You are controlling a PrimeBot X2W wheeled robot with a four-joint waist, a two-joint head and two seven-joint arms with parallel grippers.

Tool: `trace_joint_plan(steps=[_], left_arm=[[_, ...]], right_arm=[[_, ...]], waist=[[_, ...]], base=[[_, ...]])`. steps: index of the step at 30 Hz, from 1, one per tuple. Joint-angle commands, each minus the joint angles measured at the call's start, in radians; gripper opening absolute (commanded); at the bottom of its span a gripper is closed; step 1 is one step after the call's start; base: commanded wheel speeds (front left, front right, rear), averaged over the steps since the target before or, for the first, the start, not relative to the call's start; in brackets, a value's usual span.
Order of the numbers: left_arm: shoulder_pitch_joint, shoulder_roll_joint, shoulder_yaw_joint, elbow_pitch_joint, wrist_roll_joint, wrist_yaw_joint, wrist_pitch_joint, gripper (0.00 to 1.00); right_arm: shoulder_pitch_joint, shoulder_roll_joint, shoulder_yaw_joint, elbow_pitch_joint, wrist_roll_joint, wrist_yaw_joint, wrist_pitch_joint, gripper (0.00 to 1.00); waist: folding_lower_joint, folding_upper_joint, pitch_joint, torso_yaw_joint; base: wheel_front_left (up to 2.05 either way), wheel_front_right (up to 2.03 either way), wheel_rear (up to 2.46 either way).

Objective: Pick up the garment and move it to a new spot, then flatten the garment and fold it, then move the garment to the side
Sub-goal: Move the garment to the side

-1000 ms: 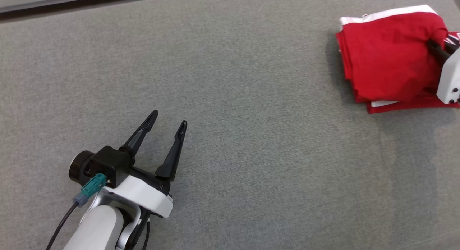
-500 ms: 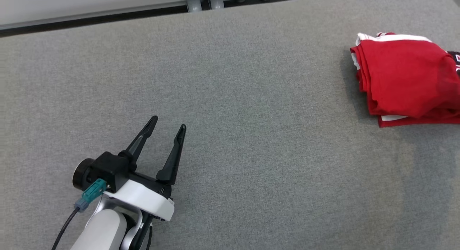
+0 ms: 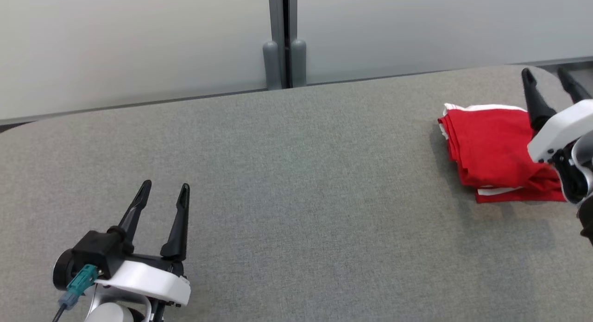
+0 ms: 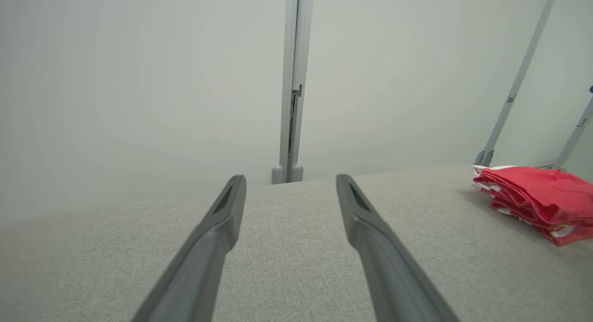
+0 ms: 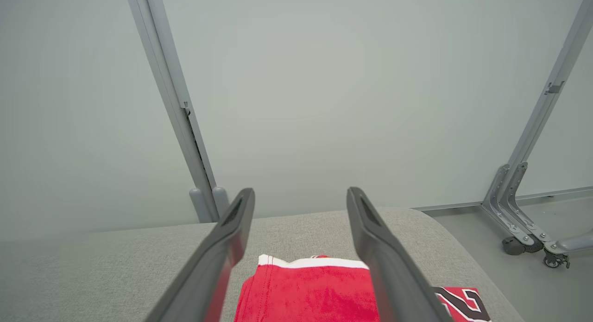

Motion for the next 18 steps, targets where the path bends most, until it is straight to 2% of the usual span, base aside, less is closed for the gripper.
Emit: trace_joint_plan(steps=[1, 6, 7, 10, 13, 18], left_arm=[[0.024, 0.006, 0.017, -0.012, -0.008, 0.019, -0.007, 1.0], [0.082, 0.008, 0.056, -0.044, -0.015, 0.068, -0.009, 1.0], [0.082, 0.008, 0.056, -0.044, -0.015, 0.068, -0.009, 1.0], [0.106, 0.0, 0.064, -0.06, -0.014, 0.087, -0.016, 1.0], [0.125, -0.008, 0.065, -0.058, -0.013, 0.089, -0.022, 1.0], [0.136, -0.029, 0.063, -0.03, 0.007, 0.087, -0.031, 1.0]], right_arm=[[0.053, -0.011, 0.003, -0.041, 0.004, 0.0, -0.011, 1.0], [0.196, -0.015, -0.026, -0.199, 0.007, 0.0, -0.02, 1.0], [0.196, -0.015, -0.026, -0.199, 0.007, 0.0, -0.02, 1.0], [0.303, -0.018, -0.069, -0.307, -0.008, 0.0, -0.021, 1.0], [0.407, -0.018, -0.139, -0.431, -0.058, 0.0, -0.021, 1.0], [0.611, 0.029, -0.266, -0.646, -0.142, 0.0, -0.021, 1.0]], waist=[[0.0, 0.0, -0.067, 0.023], [0.0, 0.0, -0.107, 0.043], [0.0, 0.0, -0.107, 0.043], [0.0, 0.0, -0.119, 0.059], [0.0, 0.0, -0.124, 0.069], [0.0, 0.0, -0.122, 0.085]], base=[[0.0, 0.0, 0.0], [0.0, 0.0, 0.0], [0.0, 0.0, 0.0], [0.0, 0.0, 0.0], [0.0, 0.0, 0.0], [0.0, 0.0, 0.0]])
